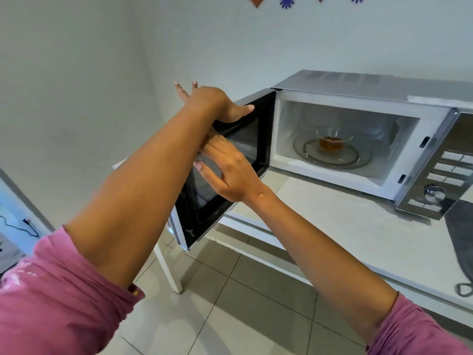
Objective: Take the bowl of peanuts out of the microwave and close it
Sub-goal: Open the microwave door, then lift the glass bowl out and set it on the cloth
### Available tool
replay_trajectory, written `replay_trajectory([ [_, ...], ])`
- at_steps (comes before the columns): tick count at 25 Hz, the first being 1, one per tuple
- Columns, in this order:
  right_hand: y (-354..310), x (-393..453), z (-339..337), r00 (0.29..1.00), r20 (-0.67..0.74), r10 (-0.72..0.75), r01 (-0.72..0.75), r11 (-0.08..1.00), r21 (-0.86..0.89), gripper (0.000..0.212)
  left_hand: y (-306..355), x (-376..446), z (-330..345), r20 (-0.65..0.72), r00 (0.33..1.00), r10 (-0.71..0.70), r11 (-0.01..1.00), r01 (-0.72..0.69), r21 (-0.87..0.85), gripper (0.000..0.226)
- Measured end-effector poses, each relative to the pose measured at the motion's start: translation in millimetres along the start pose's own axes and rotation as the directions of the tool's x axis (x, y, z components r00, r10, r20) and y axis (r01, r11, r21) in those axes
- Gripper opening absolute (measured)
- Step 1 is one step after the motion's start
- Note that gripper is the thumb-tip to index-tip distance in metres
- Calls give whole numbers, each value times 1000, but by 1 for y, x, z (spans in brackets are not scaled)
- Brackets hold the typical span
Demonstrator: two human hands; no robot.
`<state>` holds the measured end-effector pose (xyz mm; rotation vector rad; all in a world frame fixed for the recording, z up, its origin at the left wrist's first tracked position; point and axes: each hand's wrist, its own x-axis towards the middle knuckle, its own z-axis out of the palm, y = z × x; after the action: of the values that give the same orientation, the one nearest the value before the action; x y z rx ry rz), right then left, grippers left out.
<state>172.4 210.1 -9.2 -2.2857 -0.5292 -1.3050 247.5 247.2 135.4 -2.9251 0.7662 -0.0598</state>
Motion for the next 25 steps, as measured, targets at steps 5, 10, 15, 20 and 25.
replay_trajectory([
  [5,37,-45,-34,998,-56,19,-31,977,-211,39,41,3,16,-258,965,54,991,-19,136,106],
  [10,86,-100,-79,979,-77,187,-202,907,-369,28,114,10,72,-522,781,343,900,-432,-55,86],
  [15,121,-147,-134,945,-60,323,-307,805,-507,32,167,32,126,-451,817,358,742,-543,-394,80],
  [20,150,-168,-182,866,-168,471,-478,681,-554,32,205,65,152,-391,844,367,582,-536,-611,77],
  [25,190,-170,-216,747,-346,568,-664,601,-445,31,243,97,167,-312,901,300,343,-407,-846,77],
])
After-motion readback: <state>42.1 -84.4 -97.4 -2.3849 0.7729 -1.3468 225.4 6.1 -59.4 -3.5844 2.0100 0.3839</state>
